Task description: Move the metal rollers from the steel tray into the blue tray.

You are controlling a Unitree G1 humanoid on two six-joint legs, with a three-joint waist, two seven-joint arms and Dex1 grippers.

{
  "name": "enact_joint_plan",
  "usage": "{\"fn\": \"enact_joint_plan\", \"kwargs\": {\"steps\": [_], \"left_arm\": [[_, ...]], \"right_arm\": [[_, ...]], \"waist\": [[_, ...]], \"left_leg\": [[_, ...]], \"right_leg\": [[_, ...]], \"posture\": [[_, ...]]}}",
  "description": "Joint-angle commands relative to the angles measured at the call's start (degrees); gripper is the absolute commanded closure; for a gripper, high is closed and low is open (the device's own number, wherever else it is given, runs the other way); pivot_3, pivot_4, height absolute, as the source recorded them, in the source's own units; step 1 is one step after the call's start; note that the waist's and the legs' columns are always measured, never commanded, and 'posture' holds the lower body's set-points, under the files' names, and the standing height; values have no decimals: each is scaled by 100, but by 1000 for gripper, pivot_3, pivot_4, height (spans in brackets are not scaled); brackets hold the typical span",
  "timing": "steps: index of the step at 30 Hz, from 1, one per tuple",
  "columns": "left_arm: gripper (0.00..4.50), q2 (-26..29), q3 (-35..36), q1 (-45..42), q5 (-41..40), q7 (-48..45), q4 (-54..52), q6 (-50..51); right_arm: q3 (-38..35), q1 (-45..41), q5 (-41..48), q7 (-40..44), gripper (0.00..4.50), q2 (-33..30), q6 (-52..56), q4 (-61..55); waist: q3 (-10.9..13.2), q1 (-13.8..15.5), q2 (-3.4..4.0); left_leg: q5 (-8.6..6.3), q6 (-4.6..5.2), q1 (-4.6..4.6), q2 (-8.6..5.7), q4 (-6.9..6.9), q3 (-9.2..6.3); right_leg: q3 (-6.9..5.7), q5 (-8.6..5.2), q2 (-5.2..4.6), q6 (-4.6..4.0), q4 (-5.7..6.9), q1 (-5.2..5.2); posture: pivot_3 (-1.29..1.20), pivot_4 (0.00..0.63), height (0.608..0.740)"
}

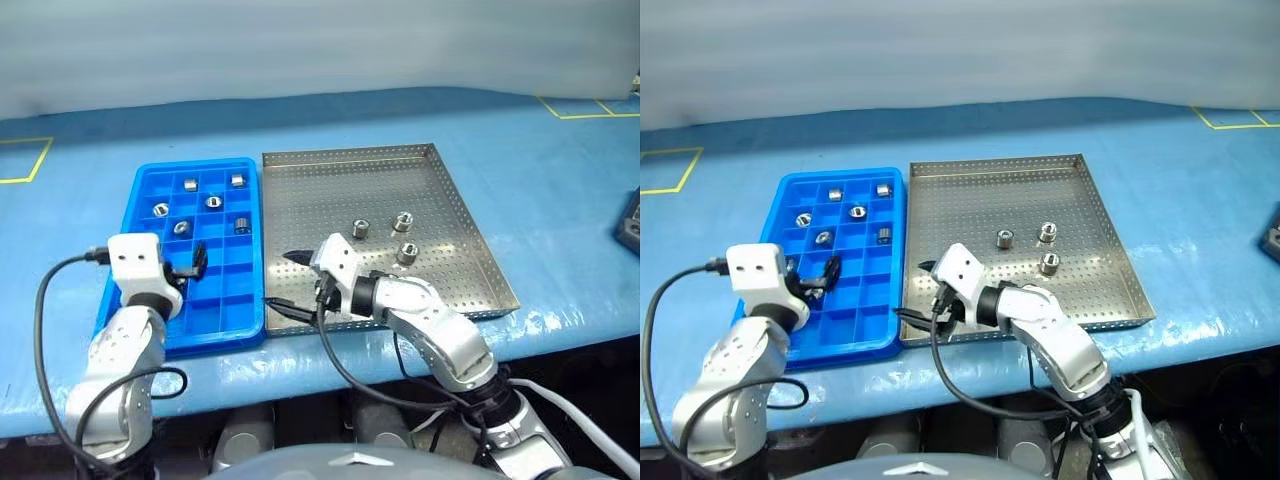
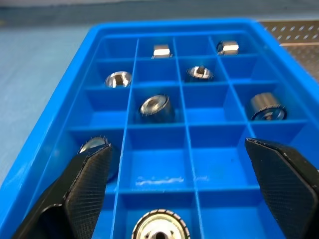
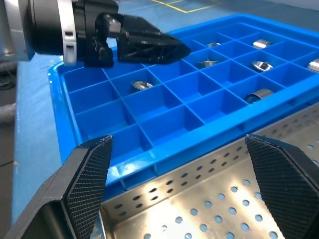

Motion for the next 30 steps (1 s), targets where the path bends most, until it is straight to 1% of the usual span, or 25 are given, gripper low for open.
{"fn": "enact_joint_plan", "kwargs": {"steps": [1, 7, 11, 14, 20, 23, 30], "left_arm": [[30, 107, -338, -561, -79, -242, 344, -163], [30, 133, -1160, -1730, -132, -941, 1516, -451], [30, 36, -1538, -2297, -171, -1339, 2304, -643], [30, -33, -1867, -2704, -22, -1528, 3060, -913], [30, -480, -2036, -3445, 102, -1580, 4522, -1394], [30, -718, -2049, -3788, 233, -1495, 5270, -1627], [30, -967, -1989, -4266, 545, -1180, 6518, -1857]], "right_arm": [[-350, 146, 23, -193, 0, -116, 66, -368], [-726, 557, 7, -577, 0, -287, 259, -816], [-834, 770, -63, -835, 0, -315, 336, -1026], [-867, 885, -76, -978, 0, -299, 368, -1134], [-873, 1002, -107, -1174, 0, -278, 358, -1245], [-860, 1020, -129, -1223, 0, -261, 345, -1261], [-745, 968, -146, -1233, 0, -211, 316, -1251]], "waist": [[0, -14, 0], [0, -223, 0], [-1, -454, 0], [0, -598, 0], [0, -827, 0], [0, -950, 0], [0, -1142, 0]], "left_leg": [[0, 0, 0, -2, 1, 1], [0, 1, -4, -2, 1, 3], [-2, 3, -5, -1, 2, 7], [-2, 4, -5, -1, 1, 8], [-3, 7, -7, -3, 7, 11], [-3, 7, -9, -3, 6, 10], [-4, 9, -9, -4, 4, 11]], "right_leg": [[1, 0, -1, 0, 0, 1], [1, 3, -1, 4, -4, 0], [5, 6, 0, 10, -7, -1], [7, 7, 0, 11, -5, -2], [11, 7, 0, 13, -5, -1], [11, 18, 0, 32, -6, -3], [12, 19, 1, 35, -8, -3]], "posture": [[-66, 150, 740], [-179, 150, 740], [-222, 150, 740], [-253, 150, 740], [-297, 150, 740], [-303, 150, 740], [-299, 150, 740]]}}
